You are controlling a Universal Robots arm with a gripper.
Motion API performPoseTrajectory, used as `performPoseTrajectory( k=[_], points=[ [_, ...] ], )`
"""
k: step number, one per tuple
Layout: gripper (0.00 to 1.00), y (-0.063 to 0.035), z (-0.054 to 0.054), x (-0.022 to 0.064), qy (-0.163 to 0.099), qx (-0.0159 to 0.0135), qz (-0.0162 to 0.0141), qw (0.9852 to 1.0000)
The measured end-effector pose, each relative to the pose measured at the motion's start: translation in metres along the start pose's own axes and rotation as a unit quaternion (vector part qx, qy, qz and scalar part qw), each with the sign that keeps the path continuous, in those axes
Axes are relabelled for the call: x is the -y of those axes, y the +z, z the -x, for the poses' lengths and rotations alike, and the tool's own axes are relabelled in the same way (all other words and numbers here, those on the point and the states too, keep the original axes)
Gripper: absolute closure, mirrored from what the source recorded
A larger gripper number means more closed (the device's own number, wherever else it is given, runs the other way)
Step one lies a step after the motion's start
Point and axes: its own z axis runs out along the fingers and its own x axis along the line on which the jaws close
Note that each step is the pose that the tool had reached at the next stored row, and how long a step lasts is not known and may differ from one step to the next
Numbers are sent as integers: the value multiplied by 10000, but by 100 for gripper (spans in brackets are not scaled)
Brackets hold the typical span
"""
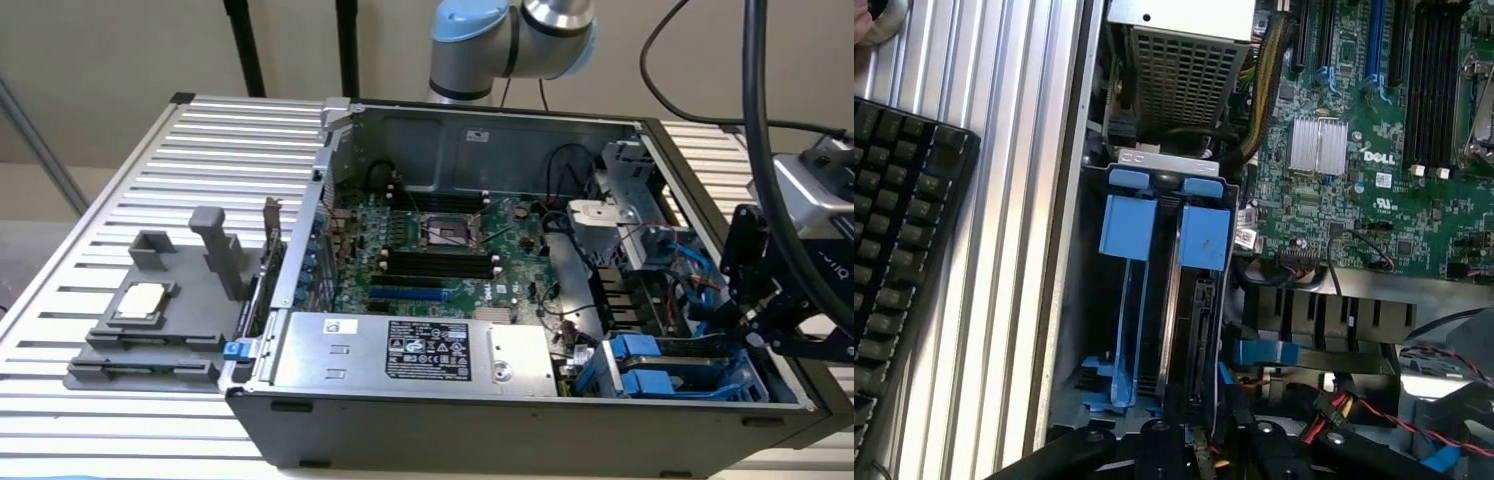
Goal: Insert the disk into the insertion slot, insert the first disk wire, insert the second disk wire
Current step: 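Insert the first disk wire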
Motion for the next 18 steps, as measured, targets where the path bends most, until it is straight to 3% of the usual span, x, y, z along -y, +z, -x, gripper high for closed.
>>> performPoseTrajectory(
  k=[2,9,16,18],
  points=[
    [80,1,18,1,0,0,7,10000],
    [83,1,58,-19,-5,2,29,10000],
    [83,13,79,-254,-3,1,30,10000],
    [83,17,80,-274,-2,3,30,10000]
  ],
)
